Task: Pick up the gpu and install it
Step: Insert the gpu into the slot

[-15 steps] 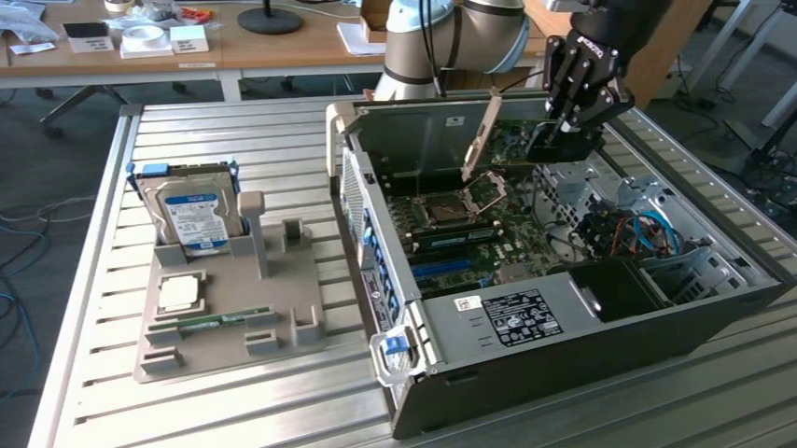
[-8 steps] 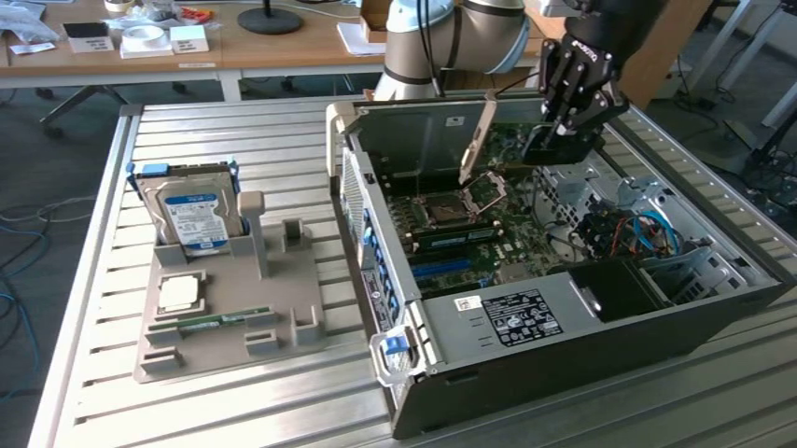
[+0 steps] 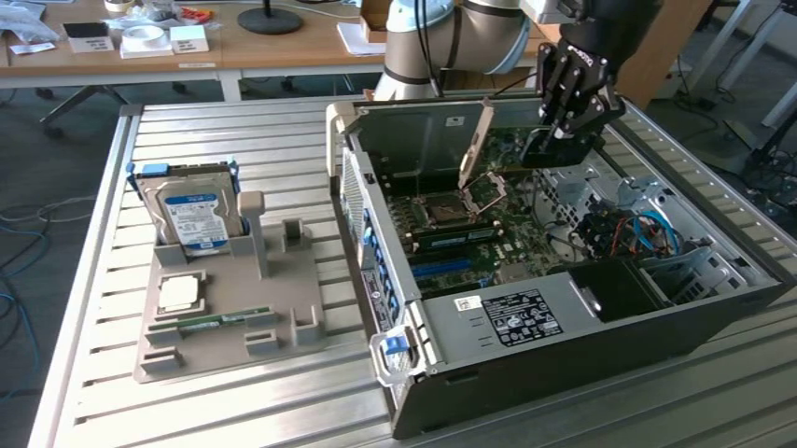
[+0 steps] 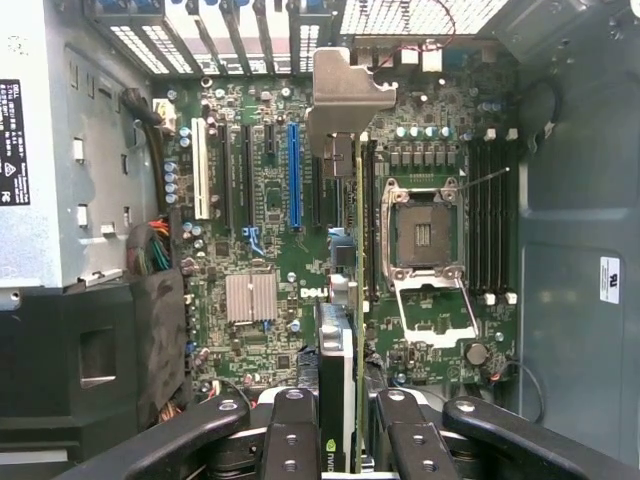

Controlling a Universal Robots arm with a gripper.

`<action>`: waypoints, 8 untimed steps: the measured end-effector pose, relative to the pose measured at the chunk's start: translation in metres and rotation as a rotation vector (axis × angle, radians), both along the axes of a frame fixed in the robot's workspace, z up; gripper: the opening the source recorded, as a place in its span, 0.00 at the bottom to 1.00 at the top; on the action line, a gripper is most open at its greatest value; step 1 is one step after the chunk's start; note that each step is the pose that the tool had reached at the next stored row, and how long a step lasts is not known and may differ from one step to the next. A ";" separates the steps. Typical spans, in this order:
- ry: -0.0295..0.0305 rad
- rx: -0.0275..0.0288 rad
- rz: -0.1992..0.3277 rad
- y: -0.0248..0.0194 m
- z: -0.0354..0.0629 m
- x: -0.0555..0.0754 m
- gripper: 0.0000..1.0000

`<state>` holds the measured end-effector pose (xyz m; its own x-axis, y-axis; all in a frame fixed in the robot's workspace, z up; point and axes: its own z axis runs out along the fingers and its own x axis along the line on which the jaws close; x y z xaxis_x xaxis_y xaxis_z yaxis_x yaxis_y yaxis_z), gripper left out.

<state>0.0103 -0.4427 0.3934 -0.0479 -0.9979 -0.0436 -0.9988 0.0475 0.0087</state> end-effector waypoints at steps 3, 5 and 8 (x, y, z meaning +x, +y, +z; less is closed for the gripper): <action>-0.0005 0.0001 0.000 0.0000 -0.0019 -0.001 0.27; -0.0004 -0.0001 0.000 0.0000 -0.0018 -0.001 0.27; -0.0004 -0.0001 0.000 0.0000 -0.0018 -0.001 0.27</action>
